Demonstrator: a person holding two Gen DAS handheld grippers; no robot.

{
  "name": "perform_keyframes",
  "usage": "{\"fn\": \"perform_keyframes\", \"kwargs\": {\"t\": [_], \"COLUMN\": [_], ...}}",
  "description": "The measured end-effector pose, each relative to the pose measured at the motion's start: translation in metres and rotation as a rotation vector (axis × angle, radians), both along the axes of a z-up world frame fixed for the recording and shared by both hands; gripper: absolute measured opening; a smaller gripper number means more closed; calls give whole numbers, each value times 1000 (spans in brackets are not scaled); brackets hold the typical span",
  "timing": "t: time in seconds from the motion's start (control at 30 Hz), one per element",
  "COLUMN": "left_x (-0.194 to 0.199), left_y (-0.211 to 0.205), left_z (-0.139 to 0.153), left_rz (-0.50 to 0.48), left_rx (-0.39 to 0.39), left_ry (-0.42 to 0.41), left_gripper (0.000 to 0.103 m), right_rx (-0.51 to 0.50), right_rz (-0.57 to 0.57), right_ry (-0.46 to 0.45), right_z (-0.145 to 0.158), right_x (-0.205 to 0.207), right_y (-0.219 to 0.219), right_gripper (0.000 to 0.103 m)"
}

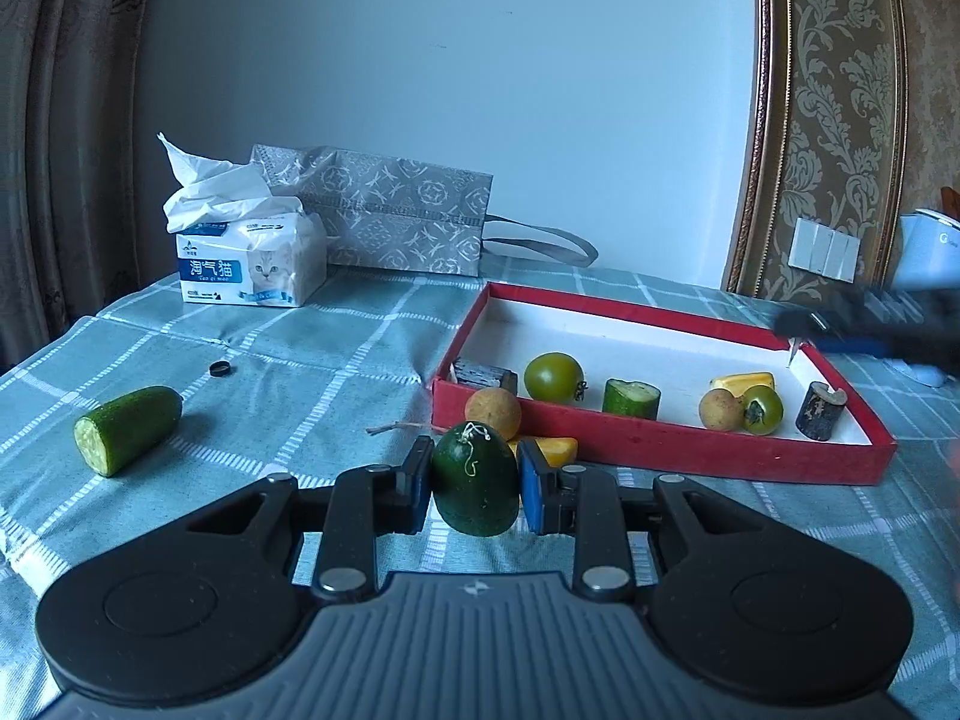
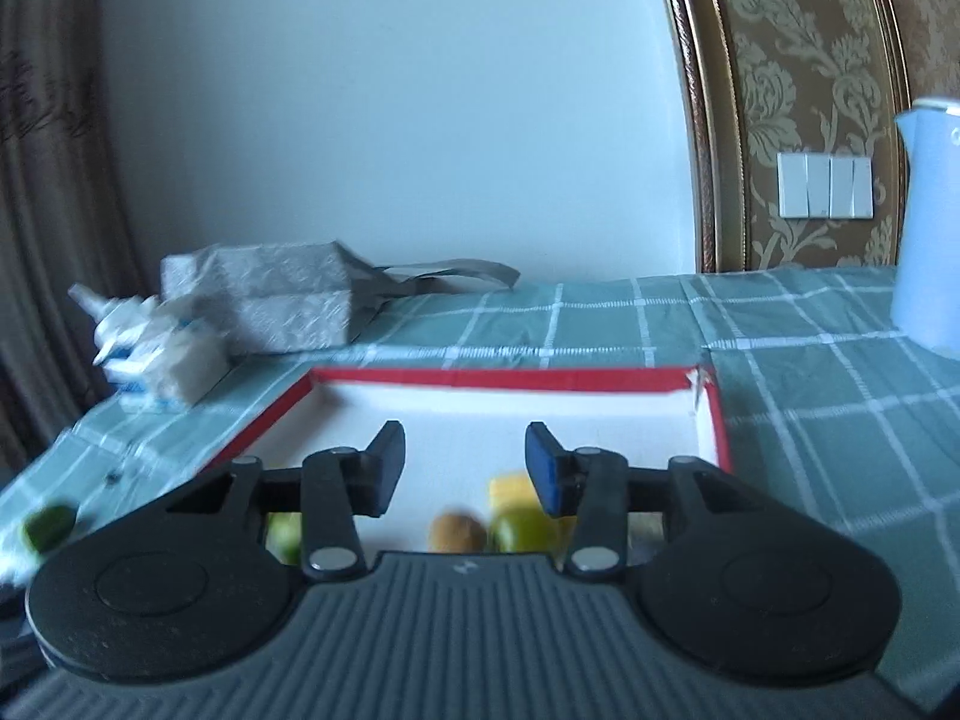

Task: Organize fruits
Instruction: 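Open the right tool to drop the yellow chunk into the tray, then lower the dark green oval fruit into the tray and open the left tool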

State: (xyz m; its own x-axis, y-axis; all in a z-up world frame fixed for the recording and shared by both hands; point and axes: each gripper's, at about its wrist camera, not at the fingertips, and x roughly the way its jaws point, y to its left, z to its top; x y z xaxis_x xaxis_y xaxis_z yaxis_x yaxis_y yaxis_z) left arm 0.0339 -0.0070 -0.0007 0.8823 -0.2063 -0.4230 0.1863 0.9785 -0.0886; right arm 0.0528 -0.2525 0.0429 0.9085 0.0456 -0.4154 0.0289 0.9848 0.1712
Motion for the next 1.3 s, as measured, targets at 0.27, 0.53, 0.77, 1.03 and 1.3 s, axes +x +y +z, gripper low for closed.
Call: {"fn": "perform_keyframes", "kwargs": {"t": [0.27, 0.53, 0.77, 1.03, 1.3], "left_x": [-3, -4, 0, 26, 65], "left_y": [-3, -8, -34, -80, -112], "left_z": [0, 3, 16, 34, 44], "left_rz": [16, 47, 25, -5, -8], "left_rx": [30, 69, 121, 157, 180], "left_ry": [-19, -41, -67, -74, -72], "left_gripper": [29, 29, 29, 29, 29], "right_rx": [-17, -27, 3, 24, 67], "right_rz": [48, 83, 64, 66, 60], "right_ry": [7, -6, 5, 7, 29], "right_z": [-35, -39, -41, -42, -45], "right_x": [-73, -81, -79, -80, -76], "right_y": [5, 11, 5, 2, -4], "right_gripper": [54, 62, 62, 62, 62]}}
